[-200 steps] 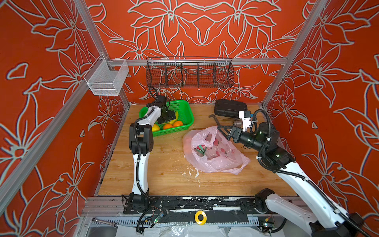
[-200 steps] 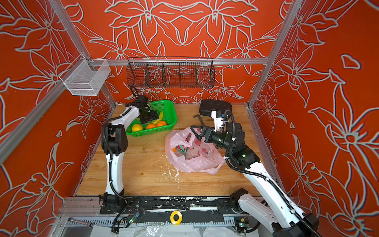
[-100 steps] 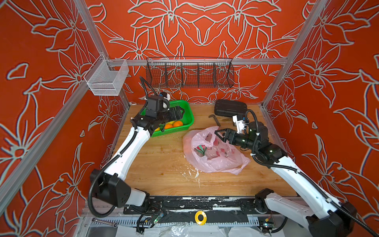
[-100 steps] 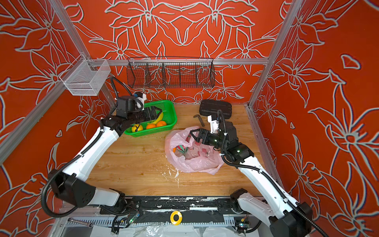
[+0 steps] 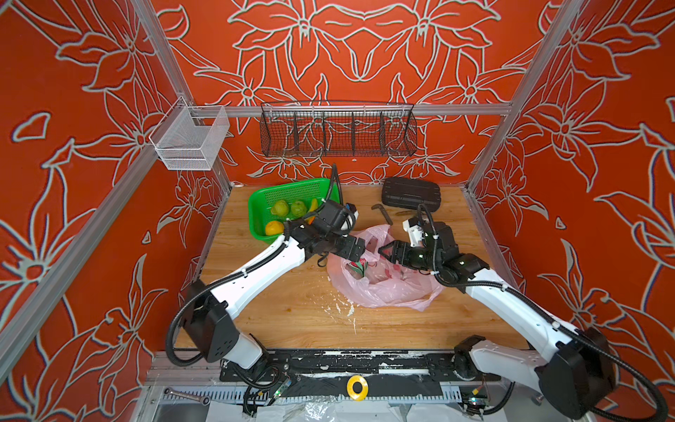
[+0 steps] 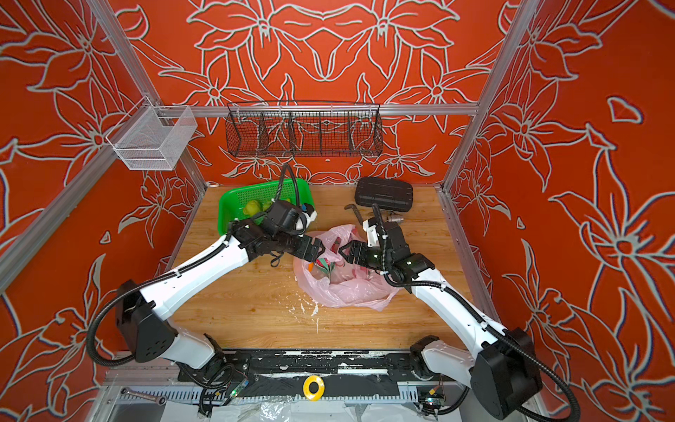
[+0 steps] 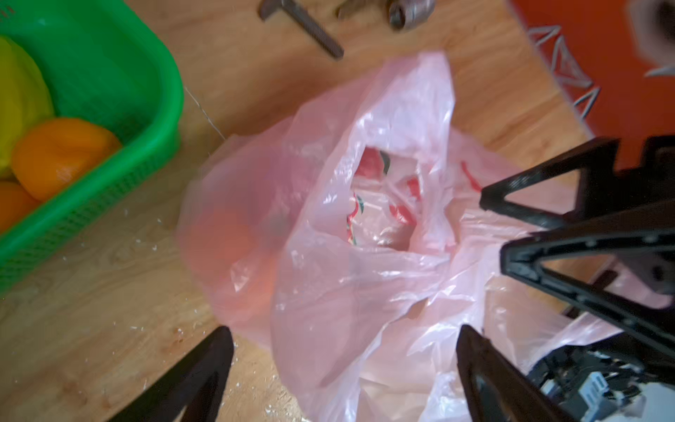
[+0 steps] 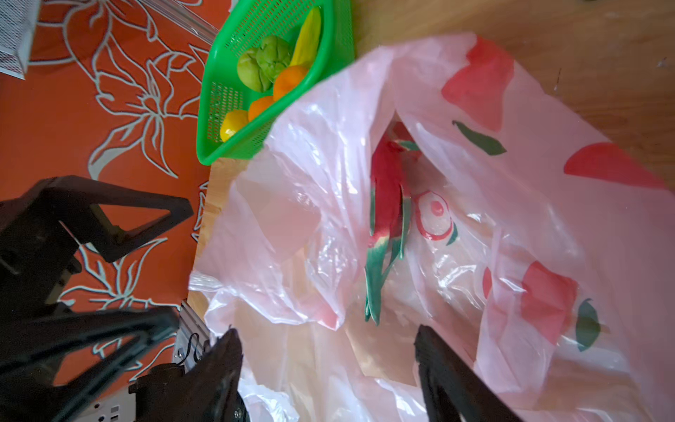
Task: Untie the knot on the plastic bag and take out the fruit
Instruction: 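Bring both grippers back to the pink bag mouth, then hold the bag edge with the left gripper while the right grasps the red dragon fruit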
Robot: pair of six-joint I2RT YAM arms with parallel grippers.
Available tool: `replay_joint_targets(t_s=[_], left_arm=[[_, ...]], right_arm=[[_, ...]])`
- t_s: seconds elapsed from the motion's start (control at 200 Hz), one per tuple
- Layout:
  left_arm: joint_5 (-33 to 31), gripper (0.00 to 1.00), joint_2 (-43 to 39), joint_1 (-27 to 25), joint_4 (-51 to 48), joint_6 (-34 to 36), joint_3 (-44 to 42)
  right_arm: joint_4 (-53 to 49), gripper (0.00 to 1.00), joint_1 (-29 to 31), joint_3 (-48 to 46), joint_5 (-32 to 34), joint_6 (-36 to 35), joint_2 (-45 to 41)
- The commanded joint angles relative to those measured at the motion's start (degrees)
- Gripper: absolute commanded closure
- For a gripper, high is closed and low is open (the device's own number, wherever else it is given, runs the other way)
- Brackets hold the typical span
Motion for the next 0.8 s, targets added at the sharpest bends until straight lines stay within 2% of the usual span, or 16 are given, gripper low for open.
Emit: replay_joint_targets(t_s=[0.0, 0.115, 0.175, 0.285, 0.445, 0.621, 0.791], left_arm=[[-4.19, 0.05, 3.34, -1.13, -6.29, 2.17, 1.04], [-6.57, 0.09, 5.81, -1.58, -7.37, -0.02, -0.78], [-7.41, 0.17, 5.59, -1.61, -6.39, -1.50, -3.08], [-7.17, 0.42, 3.80, -1.54, -3.22, -4.72, -7.75], [-7.66, 0.61, 2.07, -1.14, 0.21, -9.10, -13.82], [-6.36, 0.69, 0.62, -0.44, 2.92, -11.89, -17.70], [-3.86, 0.76, -0.81, 0.49, 3.68, -13.22, -18.21]], right_arm=[[2.89, 0.24, 1.36, -3.20, -0.15, 0.80, 1.18], [8.30, 0.25, 4.79, -7.15, 0.55, 3.16, 2.06], [10.06, 0.25, 7.67, -8.54, 1.99, 3.62, 3.05], [9.72, 0.26, 12.87, -9.21, 4.88, 2.86, 6.64], [6.46, 0.27, 17.17, -8.95, 7.31, 0.73, 11.97], [5.21, 0.27, 18.66, -8.78, 9.53, -0.18, 12.15], [11.63, 0.21, 18.59, -9.47, 17.24, -0.87, 8.59]])
